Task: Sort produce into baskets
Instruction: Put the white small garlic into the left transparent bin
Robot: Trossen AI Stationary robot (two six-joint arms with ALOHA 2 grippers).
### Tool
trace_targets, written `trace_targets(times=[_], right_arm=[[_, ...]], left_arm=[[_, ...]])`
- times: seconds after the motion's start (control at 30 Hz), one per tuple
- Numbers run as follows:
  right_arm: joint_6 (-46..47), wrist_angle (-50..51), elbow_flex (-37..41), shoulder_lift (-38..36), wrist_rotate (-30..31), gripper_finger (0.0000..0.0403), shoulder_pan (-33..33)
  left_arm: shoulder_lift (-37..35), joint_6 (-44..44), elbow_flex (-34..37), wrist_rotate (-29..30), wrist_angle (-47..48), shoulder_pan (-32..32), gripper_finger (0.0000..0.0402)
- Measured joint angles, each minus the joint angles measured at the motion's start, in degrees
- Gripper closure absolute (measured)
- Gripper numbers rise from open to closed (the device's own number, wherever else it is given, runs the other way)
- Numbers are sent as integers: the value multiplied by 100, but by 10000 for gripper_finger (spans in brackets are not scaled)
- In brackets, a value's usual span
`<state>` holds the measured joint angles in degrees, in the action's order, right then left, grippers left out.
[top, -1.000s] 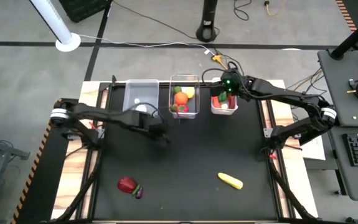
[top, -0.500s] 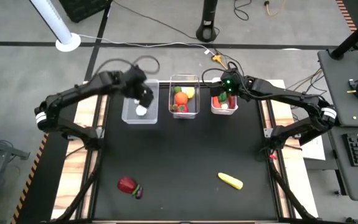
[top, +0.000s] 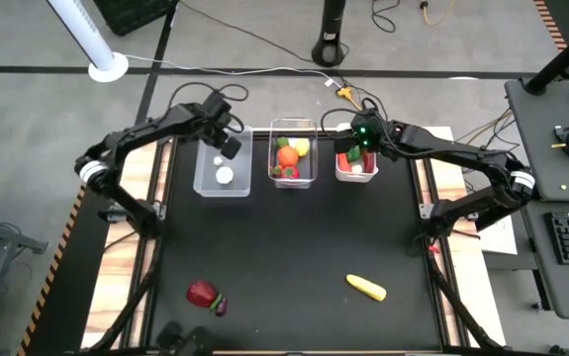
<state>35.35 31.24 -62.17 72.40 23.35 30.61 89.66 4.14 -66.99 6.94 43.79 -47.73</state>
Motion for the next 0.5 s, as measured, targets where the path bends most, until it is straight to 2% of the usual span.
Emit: trace_targets(times=[0.23,0.5], right_arm=[[0,3,0,0,-2,193,0],[0,2,0,0,-3,193,-1]], left_arm=[[478,-67,18,-5,-71,-94,395],[561,-69,18,-113,-53,-94,341]])
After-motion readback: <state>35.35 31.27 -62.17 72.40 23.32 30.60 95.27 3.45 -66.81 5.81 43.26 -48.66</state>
